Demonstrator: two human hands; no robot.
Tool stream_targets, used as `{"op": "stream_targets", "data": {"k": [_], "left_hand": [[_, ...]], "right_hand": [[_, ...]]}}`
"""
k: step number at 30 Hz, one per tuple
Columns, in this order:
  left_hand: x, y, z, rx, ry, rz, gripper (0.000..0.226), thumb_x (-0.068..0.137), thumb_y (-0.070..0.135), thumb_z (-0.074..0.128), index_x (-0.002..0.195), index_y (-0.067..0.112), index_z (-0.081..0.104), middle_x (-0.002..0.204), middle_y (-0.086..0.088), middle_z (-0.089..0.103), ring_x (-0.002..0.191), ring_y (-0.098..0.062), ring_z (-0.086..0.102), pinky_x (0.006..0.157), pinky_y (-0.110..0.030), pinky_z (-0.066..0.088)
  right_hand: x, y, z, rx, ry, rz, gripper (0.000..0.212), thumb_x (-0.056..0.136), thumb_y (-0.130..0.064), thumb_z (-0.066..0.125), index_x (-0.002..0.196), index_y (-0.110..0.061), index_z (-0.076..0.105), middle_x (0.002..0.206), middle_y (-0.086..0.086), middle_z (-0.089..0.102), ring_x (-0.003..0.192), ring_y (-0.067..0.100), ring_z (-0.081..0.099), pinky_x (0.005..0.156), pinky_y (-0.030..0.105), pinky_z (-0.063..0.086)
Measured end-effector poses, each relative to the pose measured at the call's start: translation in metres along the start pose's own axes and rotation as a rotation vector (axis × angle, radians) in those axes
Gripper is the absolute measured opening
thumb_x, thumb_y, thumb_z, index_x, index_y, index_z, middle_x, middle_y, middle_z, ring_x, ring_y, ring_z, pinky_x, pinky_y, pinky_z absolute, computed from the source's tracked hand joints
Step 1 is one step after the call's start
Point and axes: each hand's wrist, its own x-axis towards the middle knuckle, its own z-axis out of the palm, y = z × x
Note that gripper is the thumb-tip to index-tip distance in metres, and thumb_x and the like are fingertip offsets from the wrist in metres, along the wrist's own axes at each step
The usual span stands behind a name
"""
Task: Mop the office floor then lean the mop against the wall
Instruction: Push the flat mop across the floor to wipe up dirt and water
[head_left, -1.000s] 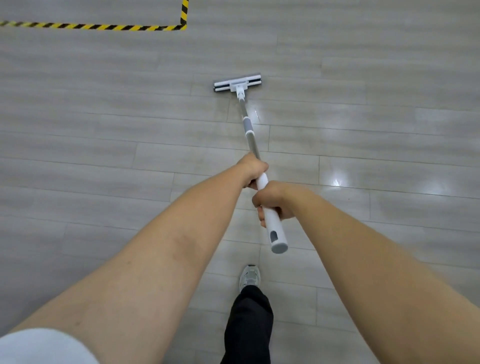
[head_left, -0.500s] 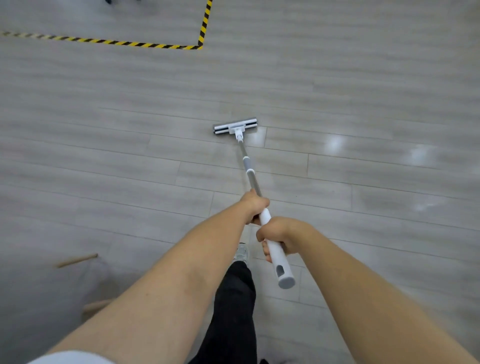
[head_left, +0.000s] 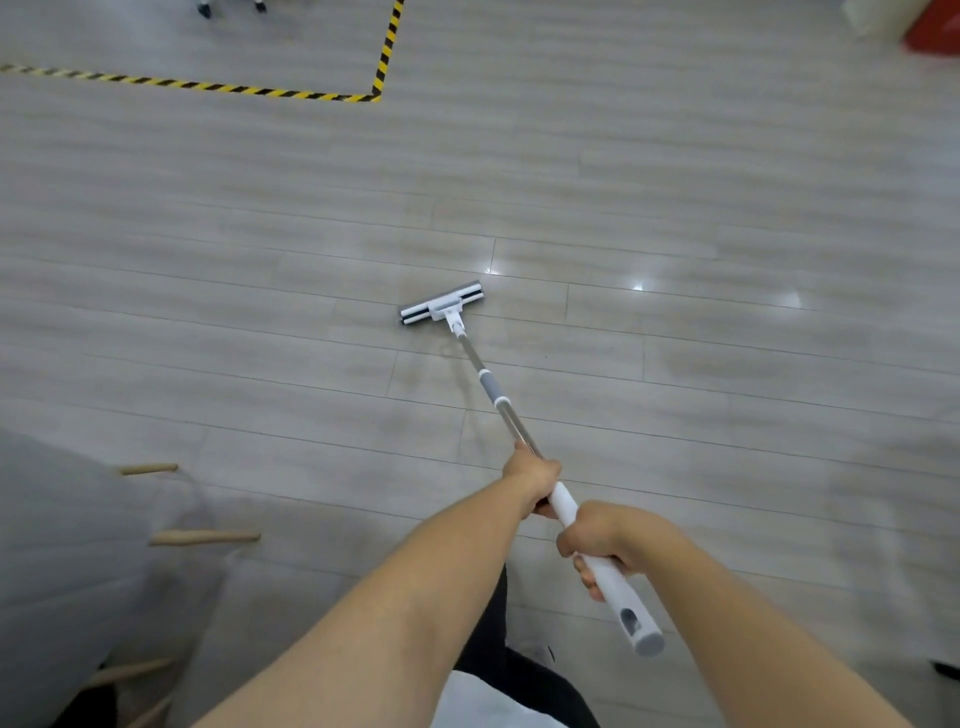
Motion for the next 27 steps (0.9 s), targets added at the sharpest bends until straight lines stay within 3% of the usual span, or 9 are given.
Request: {"op": "stream_targets", "data": {"k": [3,6,8,11,15,18,21,24,27], "left_hand": [[0.006,0.015,0.011,-0.058,-0.038,-0.017,0.045,0.091,0.014,0.056,0.132,0.022,0.040,0.107,-0.012,0.062,0.084,-0.031,0.070,0.062,-0.050,0.063],[0.011,0.025,0.022,-0.109,-0.099,-0.059,0.039,0.091,0.007,0.055,0.124,0.021,0.038,0.107,-0.014,0.062,0.079,-0.030,0.071,0.062,-0.051,0.062],[0.016,0.026,0.032,-0.152,-0.130,-0.092,0.046,0.091,0.007,0.056,0.129,0.023,0.036,0.103,-0.013,0.063,0.075,-0.029,0.071,0.064,-0.053,0.062],[0.027,0.032,0.047,-0.182,-0.225,-0.154,0.083,0.090,0.004,0.055,0.153,0.034,0.009,0.089,-0.011,0.062,0.065,-0.025,0.069,0.062,-0.049,0.062],[0.038,0.042,0.059,-0.168,-0.289,-0.167,0.099,0.091,0.001,0.052,0.152,0.035,-0.019,0.073,-0.007,0.056,0.056,-0.020,0.064,0.066,-0.048,0.062],[0.040,0.048,0.069,-0.154,-0.271,-0.154,0.095,0.090,0.002,0.053,0.152,0.031,-0.013,0.070,-0.007,0.053,0.052,-0.020,0.063,0.059,-0.045,0.062],[0.030,0.049,0.082,-0.105,-0.216,-0.127,0.084,0.091,0.004,0.054,0.151,0.026,0.000,0.073,-0.007,0.052,0.044,-0.017,0.061,0.046,-0.034,0.057],[0.018,0.045,0.104,-0.108,-0.149,-0.109,0.056,0.094,0.005,0.053,0.138,0.021,0.023,0.079,-0.008,0.053,0.055,-0.019,0.061,0.050,-0.038,0.060],[0.001,0.035,0.137,-0.091,-0.076,-0.084,0.043,0.097,0.008,0.054,0.133,0.016,0.031,0.086,-0.008,0.055,0.063,-0.020,0.061,0.044,-0.033,0.057]], "right_hand": [[0.008,0.004,-0.021,-0.020,0.012,0.009,0.019,0.093,-0.007,0.059,0.110,-0.002,0.053,0.059,0.009,0.058,0.045,0.021,0.056,0.053,0.033,0.056],[0.017,0.008,-0.040,-0.038,0.006,0.071,0.023,0.090,-0.009,0.062,0.110,-0.002,0.052,0.062,0.011,0.060,0.051,0.024,0.058,0.056,0.037,0.058],[0.019,0.016,-0.050,-0.041,0.010,0.118,0.027,0.089,-0.010,0.064,0.111,-0.002,0.052,0.063,0.011,0.061,0.051,0.025,0.058,0.058,0.038,0.058],[0.021,0.025,-0.065,-0.040,0.011,0.139,0.037,0.088,-0.013,0.065,0.119,-0.002,0.048,0.068,0.011,0.061,0.050,0.023,0.058,0.059,0.038,0.059],[0.021,0.030,-0.084,-0.001,0.019,0.120,0.044,0.091,-0.026,0.068,0.123,-0.006,0.046,0.070,0.011,0.059,0.049,0.023,0.057,0.054,0.033,0.055],[0.019,0.037,-0.093,0.049,0.045,0.056,0.050,0.092,-0.046,0.067,0.119,-0.007,0.048,0.069,0.011,0.059,0.050,0.022,0.056,0.054,0.031,0.054],[0.023,0.054,-0.095,0.067,0.089,-0.009,0.070,0.093,-0.070,0.047,0.127,-0.009,0.044,0.068,0.012,0.058,0.053,0.024,0.054,0.053,0.030,0.052],[0.024,0.074,-0.096,0.074,0.158,-0.045,0.076,0.096,-0.071,0.037,0.121,0.000,0.051,0.065,0.014,0.054,0.050,0.025,0.050,0.056,0.032,0.049],[0.020,0.101,-0.105,0.065,0.166,-0.054,0.067,0.099,-0.064,0.037,0.110,-0.001,0.054,0.064,0.013,0.049,0.047,0.022,0.043,0.050,0.027,0.044]]}}
